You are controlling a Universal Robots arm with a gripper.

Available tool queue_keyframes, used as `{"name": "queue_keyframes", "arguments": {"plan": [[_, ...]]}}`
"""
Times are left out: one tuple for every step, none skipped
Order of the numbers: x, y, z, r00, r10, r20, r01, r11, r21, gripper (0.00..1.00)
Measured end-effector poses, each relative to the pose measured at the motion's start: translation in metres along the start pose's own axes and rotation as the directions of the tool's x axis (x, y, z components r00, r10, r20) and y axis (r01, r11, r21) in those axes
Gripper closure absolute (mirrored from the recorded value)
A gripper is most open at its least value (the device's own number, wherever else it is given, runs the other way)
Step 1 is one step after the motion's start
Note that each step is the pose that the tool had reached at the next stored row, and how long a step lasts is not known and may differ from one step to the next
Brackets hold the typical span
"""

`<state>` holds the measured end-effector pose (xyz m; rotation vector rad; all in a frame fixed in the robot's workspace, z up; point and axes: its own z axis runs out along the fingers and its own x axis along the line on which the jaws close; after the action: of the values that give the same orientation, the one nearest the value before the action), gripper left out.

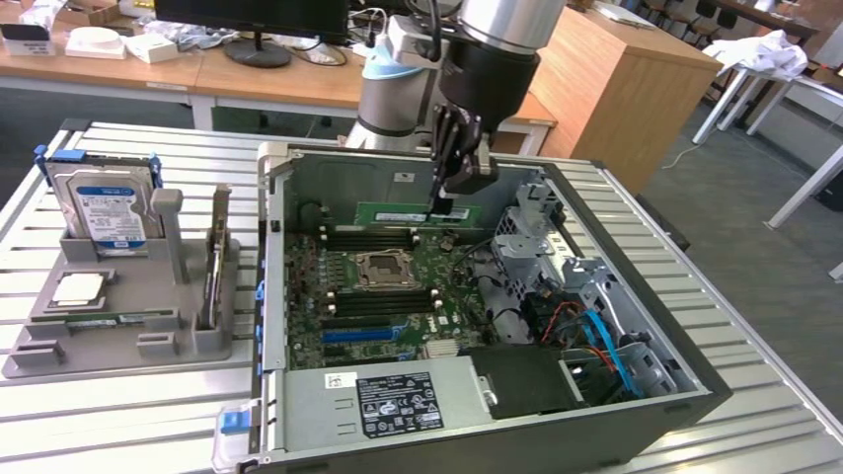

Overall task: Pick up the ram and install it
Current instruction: 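Pick up the ram and move it above insertion slot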

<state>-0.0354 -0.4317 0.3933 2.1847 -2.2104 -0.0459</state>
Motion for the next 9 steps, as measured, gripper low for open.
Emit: {"name": "queue_keyframes", "arguments": {"plan": [[-0.002,0.0000,0.0000,1.0000,0.000,0.0000,0.000,1.0000,0.0000,0.88],[-0.003,0.0001,0.0000,1.0000,0.000,0.0000,0.000,1.0000,-0.0001,0.88],[-0.005,0.0001,0.0000,1.0000,0.000,-0.0001,0.000,1.0000,-0.0001,0.88],[-0.006,0.0001,0.0001,1.0000,0.000,0.0000,0.000,1.0000,0.0000,0.88],[-0.007,0.0001,0.0001,1.0000,0.000,0.0000,0.000,1.0000,0.0000,0.88],[-0.009,0.0001,0.0001,1.0000,0.000,-0.0001,0.000,1.0000,-0.0001,0.88],[-0.010,0.0001,0.0001,1.0000,0.000,0.0000,0.000,1.0000,-0.0001,0.88],[-0.011,0.0001,0.0001,1.0000,0.000,0.0000,0.000,1.0000,0.0000,0.88],[-0.012,0.0001,0.0002,1.0000,0.000,0.0001,0.000,1.0000,0.0000,0.88]]}}
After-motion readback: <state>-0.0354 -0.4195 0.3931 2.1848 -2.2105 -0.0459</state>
